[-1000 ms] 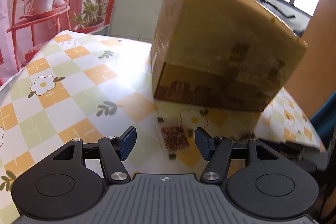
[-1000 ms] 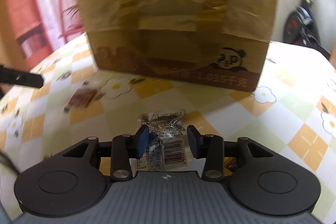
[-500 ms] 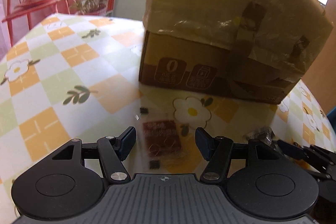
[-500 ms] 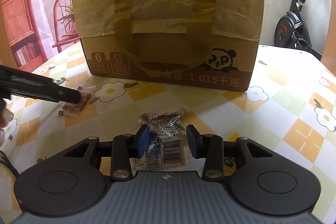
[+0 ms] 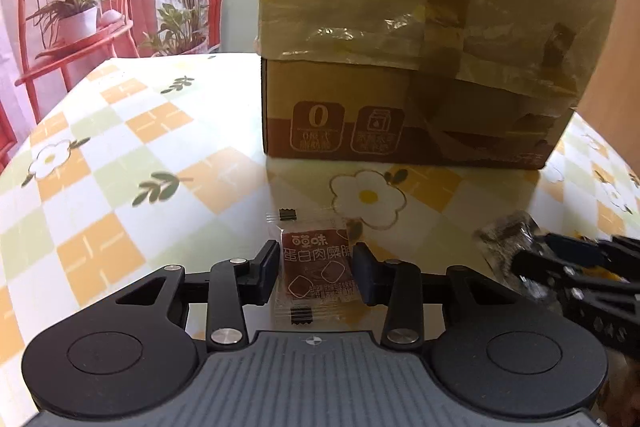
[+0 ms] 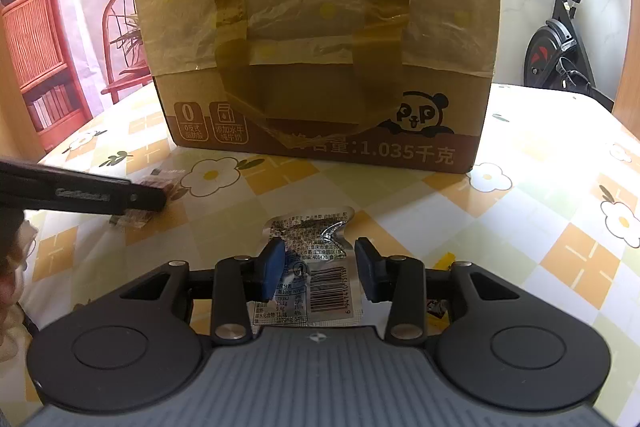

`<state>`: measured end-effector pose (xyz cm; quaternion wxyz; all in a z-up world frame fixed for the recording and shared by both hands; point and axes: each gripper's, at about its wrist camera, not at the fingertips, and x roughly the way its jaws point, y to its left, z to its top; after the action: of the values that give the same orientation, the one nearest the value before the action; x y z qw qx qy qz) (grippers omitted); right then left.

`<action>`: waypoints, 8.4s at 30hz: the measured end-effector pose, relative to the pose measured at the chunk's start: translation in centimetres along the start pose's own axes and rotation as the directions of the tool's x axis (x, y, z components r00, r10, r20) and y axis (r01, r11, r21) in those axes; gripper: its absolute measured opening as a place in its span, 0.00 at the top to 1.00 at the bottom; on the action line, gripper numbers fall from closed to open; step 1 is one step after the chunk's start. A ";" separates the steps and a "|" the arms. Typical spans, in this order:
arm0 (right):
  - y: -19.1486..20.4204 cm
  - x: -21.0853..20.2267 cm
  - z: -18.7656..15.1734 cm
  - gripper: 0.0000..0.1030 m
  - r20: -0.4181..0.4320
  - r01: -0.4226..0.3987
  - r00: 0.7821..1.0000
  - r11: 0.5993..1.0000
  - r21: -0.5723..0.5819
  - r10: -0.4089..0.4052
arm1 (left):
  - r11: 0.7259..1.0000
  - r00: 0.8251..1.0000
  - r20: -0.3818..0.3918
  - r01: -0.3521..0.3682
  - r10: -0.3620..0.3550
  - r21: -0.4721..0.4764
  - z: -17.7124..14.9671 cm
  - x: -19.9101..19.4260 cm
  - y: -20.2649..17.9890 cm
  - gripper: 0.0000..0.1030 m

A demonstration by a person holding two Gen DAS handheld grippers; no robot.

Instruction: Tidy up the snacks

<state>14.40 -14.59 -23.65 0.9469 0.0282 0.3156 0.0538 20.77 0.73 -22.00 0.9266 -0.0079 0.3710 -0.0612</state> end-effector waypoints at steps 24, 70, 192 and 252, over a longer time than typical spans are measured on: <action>2.6 0.6 -0.3 0.33 -0.015 0.024 1.000 0.987 -0.156 -0.026 | 0.999 0.998 0.051 0.037 -0.035 -0.040 -1.3 -0.6 0.5 0.58; 1.8 -0.4 -0.4 0.41 0.040 0.001 0.999 0.995 -0.101 0.003 | 1.000 0.995 0.091 0.026 -0.026 -0.002 -1.8 -1.2 -0.5 0.61; 1.8 -7.1 5.4 0.63 0.195 -0.008 0.981 0.999 0.052 -0.002 | 0.972 0.911 0.341 0.227 -0.232 0.055 3.9 -9.0 0.7 0.61; -4.0 -11.4 13.5 0.38 0.323 0.033 0.945 0.998 0.047 -0.046 | 0.938 0.886 0.329 0.264 -0.328 0.224 12.7 -11.7 -3.5 0.33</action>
<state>13.78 -20.20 -6.38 0.9860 0.0495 0.1575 0.0230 20.74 -1.71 -4.53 0.9556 0.0050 0.1821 -0.2317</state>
